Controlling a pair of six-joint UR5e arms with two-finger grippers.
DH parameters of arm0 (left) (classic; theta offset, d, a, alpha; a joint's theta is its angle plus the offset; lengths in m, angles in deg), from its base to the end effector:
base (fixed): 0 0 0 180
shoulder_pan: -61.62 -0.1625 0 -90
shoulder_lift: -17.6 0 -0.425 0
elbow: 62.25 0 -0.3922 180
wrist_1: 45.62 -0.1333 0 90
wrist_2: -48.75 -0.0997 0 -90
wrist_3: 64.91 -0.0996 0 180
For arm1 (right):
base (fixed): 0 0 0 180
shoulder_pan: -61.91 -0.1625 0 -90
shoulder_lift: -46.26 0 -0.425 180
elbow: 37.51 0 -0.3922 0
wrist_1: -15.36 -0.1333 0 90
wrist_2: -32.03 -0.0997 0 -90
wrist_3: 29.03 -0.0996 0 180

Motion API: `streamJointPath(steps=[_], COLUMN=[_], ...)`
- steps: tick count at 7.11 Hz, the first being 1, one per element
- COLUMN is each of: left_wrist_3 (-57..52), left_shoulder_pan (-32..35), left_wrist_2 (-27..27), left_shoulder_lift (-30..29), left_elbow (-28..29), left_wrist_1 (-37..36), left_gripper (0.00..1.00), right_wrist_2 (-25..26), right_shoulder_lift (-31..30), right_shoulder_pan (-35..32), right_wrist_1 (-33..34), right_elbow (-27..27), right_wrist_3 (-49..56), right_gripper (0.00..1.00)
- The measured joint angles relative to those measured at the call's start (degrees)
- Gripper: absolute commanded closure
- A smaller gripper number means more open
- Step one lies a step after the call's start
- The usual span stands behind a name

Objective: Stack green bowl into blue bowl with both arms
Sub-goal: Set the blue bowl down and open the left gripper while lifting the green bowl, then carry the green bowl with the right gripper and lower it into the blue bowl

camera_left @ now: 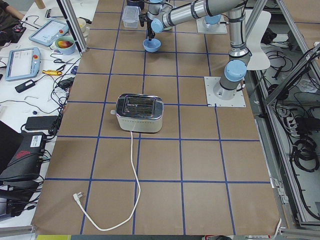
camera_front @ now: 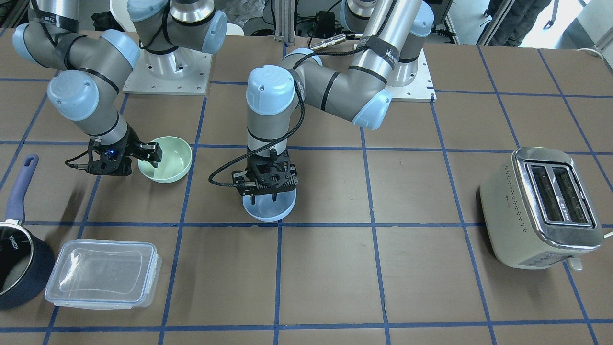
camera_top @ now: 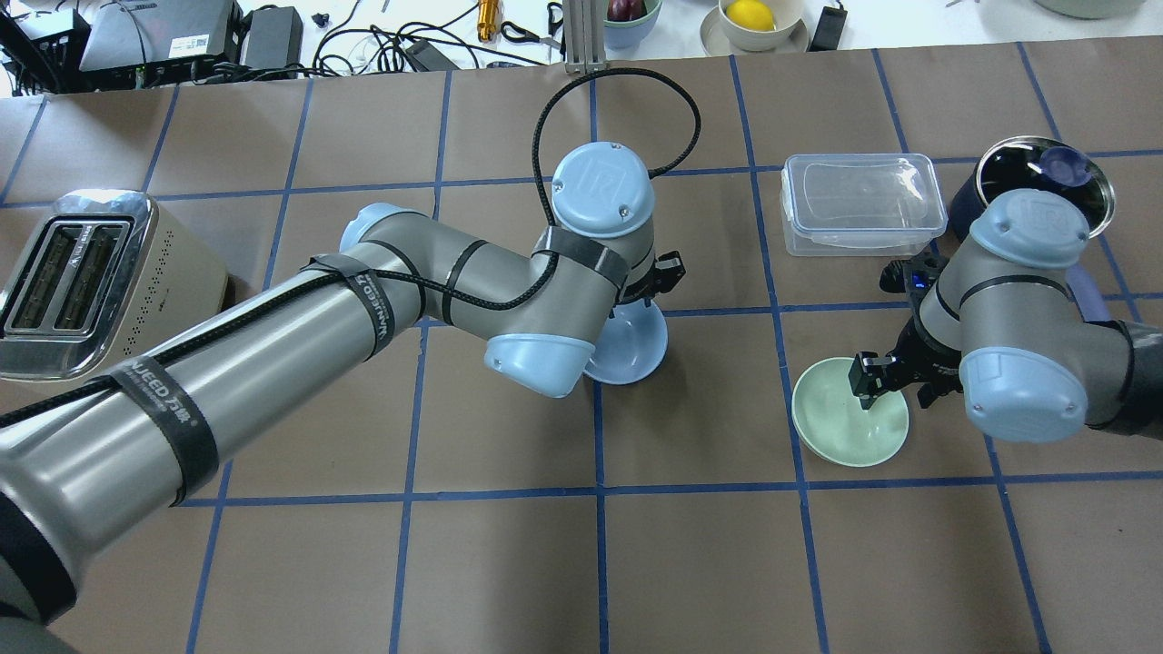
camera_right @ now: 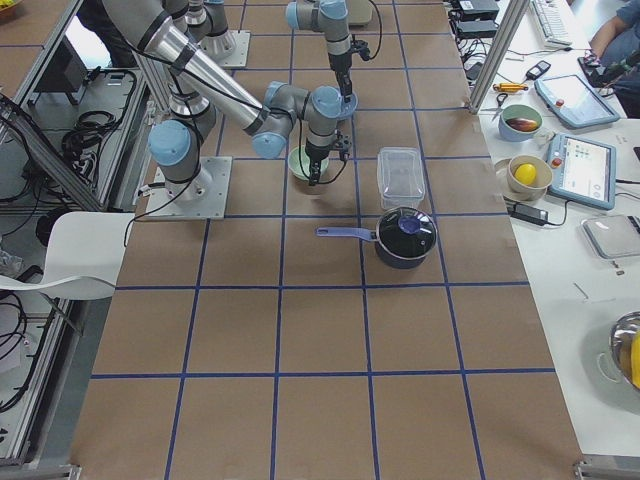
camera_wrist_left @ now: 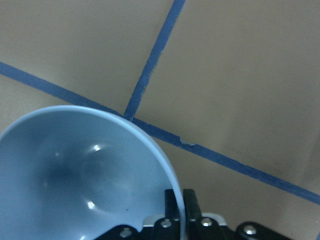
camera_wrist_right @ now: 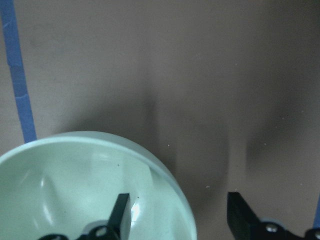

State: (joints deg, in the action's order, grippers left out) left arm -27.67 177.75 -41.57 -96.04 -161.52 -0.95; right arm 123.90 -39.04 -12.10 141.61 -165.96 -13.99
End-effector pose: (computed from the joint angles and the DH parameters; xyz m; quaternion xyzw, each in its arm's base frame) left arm -0.3916 -0.4968 0.2629 0.0965 -0.9894 0.0935 0.0545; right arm 0.0126 -0.4280 0.2070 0.0073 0.9980 0.0623 0.0004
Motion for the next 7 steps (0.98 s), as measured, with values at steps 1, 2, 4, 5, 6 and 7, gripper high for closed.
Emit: streamJointPath(steps=[1, 2, 4, 5, 6, 7], left_wrist_3=[-6.04, -10.15, -19.26, -24.51, -29.49, -32.79], left_shoulder_pan=[-2.12, -4.44, -10.29, -13.61, -16.91, -20.09], left_wrist_2=[0.24, 0.64, 2.76, 3.37, 3.58, 3.55], left_shoulder_lift=[2.21, 5.24, 12.63, 16.54, 20.05, 23.11], left_elbow=[-0.29, -0.53, -0.55, -0.44, -0.33, -0.24], left_wrist_1=[0.20, 1.53, 10.76, 16.83, 21.99, 25.93], left_gripper=[0.00, 0.00, 0.00, 0.00, 0.00, 0.00], right_wrist_2=[-0.10, -0.23, -1.50, -4.18, -7.34, -10.56], right_shoulder_lift=[0.02, 0.02, -0.09, -0.11, -0.07, 0.16], right_shoulder_pan=[0.00, 0.00, -0.09, -0.40, -1.04, -2.87], right_wrist_1=[0.18, 0.26, -0.05, -1.34, -3.47, -5.30], right_elbow=[-0.02, 0.03, 1.04, 2.93, 5.44, 8.11], right_wrist_3=[-0.03, -0.08, -0.64, -1.78, -3.77, -7.39], right_gripper=[1.00, 1.00, 1.00, 1.00, 1.00, 1.00])
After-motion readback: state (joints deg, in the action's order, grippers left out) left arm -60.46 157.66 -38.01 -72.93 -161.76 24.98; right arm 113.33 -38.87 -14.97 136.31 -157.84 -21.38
